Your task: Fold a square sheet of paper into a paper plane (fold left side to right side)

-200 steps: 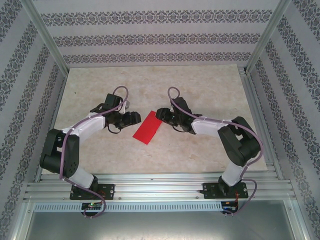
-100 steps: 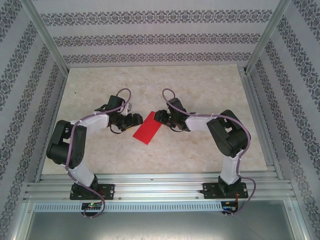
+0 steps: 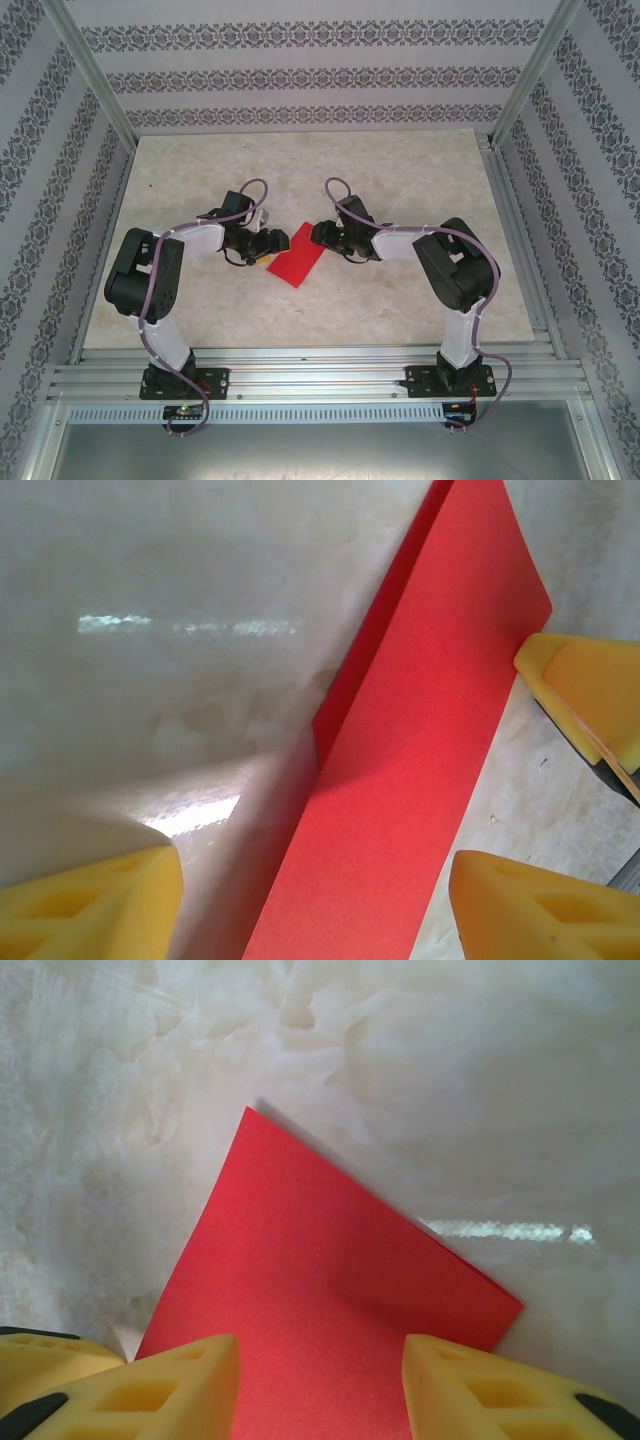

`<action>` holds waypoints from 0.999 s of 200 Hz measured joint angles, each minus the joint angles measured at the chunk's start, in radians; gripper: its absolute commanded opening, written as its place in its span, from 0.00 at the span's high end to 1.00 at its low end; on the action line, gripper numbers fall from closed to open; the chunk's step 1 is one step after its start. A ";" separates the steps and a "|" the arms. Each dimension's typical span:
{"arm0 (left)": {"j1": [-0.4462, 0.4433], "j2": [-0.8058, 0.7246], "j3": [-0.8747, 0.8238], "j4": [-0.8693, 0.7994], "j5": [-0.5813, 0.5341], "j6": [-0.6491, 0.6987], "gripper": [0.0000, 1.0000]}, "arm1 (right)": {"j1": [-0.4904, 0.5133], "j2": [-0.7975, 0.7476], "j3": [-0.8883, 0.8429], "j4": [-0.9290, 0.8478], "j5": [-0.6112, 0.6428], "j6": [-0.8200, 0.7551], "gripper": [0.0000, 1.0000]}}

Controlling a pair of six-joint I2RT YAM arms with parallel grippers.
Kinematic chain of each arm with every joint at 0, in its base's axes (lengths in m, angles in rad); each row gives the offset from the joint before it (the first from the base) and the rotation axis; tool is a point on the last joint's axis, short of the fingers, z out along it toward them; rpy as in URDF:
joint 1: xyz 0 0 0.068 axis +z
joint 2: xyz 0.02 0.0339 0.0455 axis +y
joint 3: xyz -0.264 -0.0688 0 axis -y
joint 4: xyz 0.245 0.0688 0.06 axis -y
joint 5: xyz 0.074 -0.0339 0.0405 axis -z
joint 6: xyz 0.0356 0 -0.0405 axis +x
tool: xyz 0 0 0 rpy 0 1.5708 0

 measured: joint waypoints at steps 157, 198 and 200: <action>-0.034 0.137 0.115 0.011 0.101 -0.007 0.63 | -0.008 0.013 0.011 0.003 -0.041 -0.026 0.54; -0.049 0.140 0.118 0.019 0.112 -0.013 0.78 | -0.012 0.013 0.011 0.003 -0.052 -0.035 0.53; -0.049 0.140 0.118 0.019 0.112 -0.013 0.79 | -0.012 0.013 0.011 0.003 -0.052 -0.035 0.53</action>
